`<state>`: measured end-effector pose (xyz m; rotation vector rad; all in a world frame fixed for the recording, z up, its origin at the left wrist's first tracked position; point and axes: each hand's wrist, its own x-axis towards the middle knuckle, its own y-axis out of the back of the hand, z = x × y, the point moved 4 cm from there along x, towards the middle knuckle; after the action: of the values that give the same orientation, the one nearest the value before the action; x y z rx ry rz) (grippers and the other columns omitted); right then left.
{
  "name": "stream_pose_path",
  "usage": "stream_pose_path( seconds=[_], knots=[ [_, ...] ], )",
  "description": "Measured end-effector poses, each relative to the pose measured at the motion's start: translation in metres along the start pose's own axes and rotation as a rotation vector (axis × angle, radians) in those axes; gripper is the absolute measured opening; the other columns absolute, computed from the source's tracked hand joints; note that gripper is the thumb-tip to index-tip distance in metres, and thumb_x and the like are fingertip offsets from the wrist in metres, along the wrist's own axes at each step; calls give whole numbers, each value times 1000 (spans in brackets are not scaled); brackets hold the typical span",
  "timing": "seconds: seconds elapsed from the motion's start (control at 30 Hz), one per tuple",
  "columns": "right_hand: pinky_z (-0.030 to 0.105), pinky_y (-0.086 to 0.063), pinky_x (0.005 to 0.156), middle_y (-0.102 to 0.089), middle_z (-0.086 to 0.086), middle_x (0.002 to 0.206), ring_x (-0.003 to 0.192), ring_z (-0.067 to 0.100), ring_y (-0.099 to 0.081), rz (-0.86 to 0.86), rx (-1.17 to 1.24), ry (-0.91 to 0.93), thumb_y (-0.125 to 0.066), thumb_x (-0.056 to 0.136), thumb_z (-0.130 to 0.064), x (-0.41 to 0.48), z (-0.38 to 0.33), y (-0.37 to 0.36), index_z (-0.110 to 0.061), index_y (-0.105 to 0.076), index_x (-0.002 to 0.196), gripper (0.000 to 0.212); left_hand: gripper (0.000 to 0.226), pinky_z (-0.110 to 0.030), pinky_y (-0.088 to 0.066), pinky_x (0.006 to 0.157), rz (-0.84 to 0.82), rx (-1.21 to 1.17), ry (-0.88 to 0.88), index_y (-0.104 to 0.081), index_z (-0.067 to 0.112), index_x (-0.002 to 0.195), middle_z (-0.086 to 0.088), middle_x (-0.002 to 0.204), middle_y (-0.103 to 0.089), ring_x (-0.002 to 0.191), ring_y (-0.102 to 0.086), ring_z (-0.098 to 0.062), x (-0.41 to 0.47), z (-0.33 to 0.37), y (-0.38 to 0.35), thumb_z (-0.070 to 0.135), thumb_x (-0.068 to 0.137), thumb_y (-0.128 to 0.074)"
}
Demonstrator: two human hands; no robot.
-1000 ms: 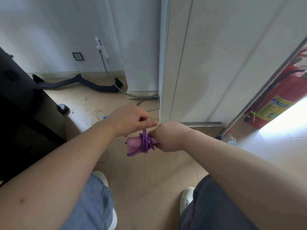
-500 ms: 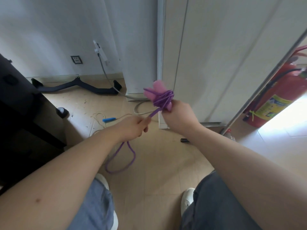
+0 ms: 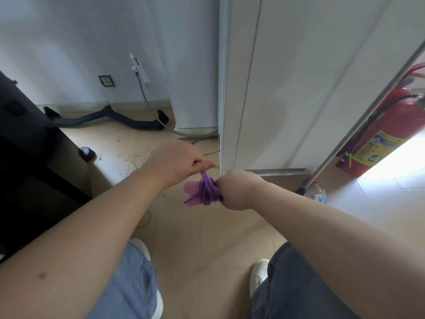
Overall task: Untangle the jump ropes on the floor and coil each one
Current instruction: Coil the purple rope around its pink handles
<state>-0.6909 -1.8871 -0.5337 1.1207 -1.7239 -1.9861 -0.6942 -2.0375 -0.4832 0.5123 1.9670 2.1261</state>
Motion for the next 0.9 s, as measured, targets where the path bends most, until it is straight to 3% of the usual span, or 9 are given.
stream_pose_path(
  seconds=[0.2, 0.3, 0.4, 0.5, 0.6, 0.63, 0.7, 0.77, 0.9],
  knots=[
    [31, -41, 61, -41, -4, 65, 66, 25, -48, 77, 31, 256, -51, 92, -26, -16, -25, 18, -19, -53, 83, 11, 69, -35, -35, 52, -84, -201, 97, -44, 14, 55, 0, 52, -45, 48, -42, -17, -5, -8, -14, 68, 96, -32],
    [31, -37, 63, -42, -6, 63, 65, 25, -45, 137, 146, 240, -57, 88, -26, -21, -24, 26, -20, -48, 80, 13, 66, -36, -37, 56, -114, -342, 183, -44, 12, 55, -5, 53, -44, 49, -38, -18, -8, -6, -13, 57, 101, -36],
    [36, -45, 67, -45, -6, 62, 59, 23, -44, 192, 270, 168, -59, 82, -28, -23, -16, 32, -22, -46, 76, 16, 66, -35, -43, 58, -126, -510, 283, -46, 10, 57, -8, 55, -49, 51, -44, -18, -12, -10, -20, 60, 98, -37],
    [34, -36, 57, -48, -3, 63, 61, 23, -45, 211, 323, 99, -62, 84, -27, -26, -12, 37, -14, -55, 82, 15, 55, -26, -49, 55, -198, -933, 481, -53, 9, 64, -6, 60, -59, 52, -57, -13, -12, -8, -34, 50, 100, -46],
    [34, -32, 56, -51, 1, 66, 67, 26, -48, 245, 414, 45, -64, 85, -27, -28, -11, 40, -14, -54, 78, 18, 20, -22, -55, 60, -323, -1292, 560, -59, 9, 81, -3, 72, -62, 65, -62, -13, -20, -4, -37, 23, 95, -56],
    [33, -33, 56, -52, 2, 66, 67, 26, -49, 258, 489, 8, -65, 84, -26, -28, -9, 41, -16, -53, 75, 18, 10, -23, -54, 62, -373, -1252, 565, -59, 11, 85, -2, 73, -61, 67, -59, -13, -24, -6, -36, 14, 94, -57],
    [30, -37, 55, -53, 1, 65, 65, 22, -49, 299, 723, -88, -67, 83, -20, -26, -1, 43, -16, -55, 71, 17, 21, -24, -44, 62, -425, -1114, 572, -55, 13, 81, 1, 66, -52, 59, -48, -12, -27, -6, -36, 4, 98, -49],
    [30, -38, 56, -53, 2, 65, 64, 22, -46, 347, 890, -174, -66, 82, -16, -23, 9, 45, -12, -57, 72, 14, 29, -25, -37, 58, -395, -1121, 599, -49, 14, 74, 4, 57, -45, 49, -39, -10, -20, 0, -33, 8, 101, -40],
    [31, -39, 58, -54, 3, 65, 64, 23, -48, 365, 877, -269, -60, 85, -16, -18, 12, 45, -16, -52, 65, 21, 32, -29, -40, 59, -368, -1034, 562, -58, 11, 84, 5, 58, -47, 52, -41, -12, -12, 7, -32, 25, 105, -38]
  ],
)
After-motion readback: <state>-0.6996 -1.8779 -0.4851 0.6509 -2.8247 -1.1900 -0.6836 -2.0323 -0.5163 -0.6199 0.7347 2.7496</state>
